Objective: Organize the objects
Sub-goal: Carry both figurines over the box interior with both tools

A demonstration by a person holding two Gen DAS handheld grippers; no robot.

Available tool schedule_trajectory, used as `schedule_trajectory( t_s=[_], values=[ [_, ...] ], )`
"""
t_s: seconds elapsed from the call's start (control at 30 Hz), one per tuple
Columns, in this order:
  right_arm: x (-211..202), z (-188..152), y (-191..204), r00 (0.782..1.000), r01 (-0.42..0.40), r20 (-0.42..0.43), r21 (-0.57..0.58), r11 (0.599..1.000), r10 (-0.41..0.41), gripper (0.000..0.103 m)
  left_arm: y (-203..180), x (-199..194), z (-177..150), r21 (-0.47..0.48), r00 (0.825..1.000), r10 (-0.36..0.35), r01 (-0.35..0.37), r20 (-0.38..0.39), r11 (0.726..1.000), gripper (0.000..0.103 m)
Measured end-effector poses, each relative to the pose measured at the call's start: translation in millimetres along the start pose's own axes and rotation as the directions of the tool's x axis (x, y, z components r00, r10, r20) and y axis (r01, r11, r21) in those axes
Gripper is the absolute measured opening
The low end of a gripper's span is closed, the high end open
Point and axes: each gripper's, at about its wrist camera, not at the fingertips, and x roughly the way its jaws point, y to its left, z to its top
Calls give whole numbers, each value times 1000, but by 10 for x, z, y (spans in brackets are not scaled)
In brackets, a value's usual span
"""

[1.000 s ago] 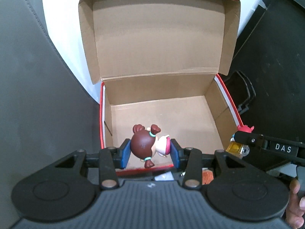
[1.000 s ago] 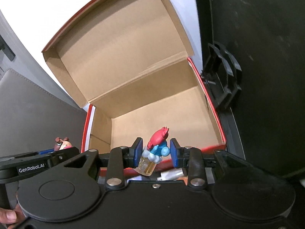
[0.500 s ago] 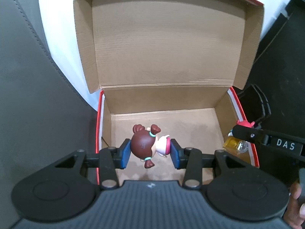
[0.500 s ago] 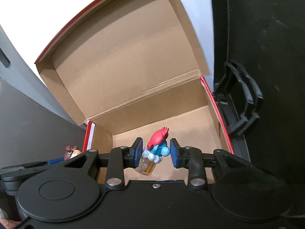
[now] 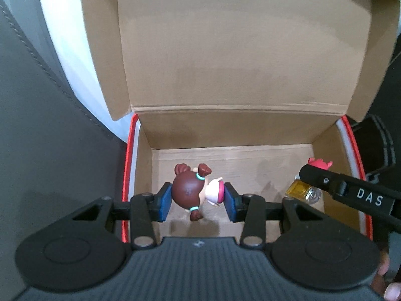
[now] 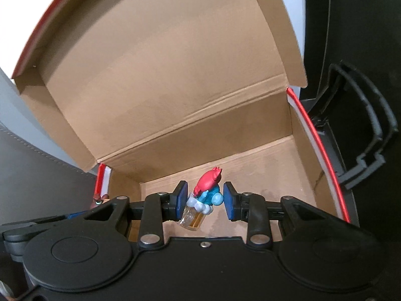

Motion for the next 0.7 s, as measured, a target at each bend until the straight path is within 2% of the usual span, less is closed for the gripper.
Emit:
schedule_trajectory(
  t_s=[0.3, 0.5, 0.7],
  values=[
    [384, 15, -45, 999, 25, -44, -3, 1000, -25, 31, 41, 422, 69, -4, 998, 41, -41, -54, 999, 42],
    [575, 19, -89, 995, 70, -76, -7, 998, -71, 31, 31, 656, 105, 34, 993, 79, -77, -91, 996, 42],
    [733, 40, -187, 991, 85, -107, 11, 996, -83, 31, -18, 922, 129, 75, 984, 112, -103, -136, 992, 42]
  ],
)
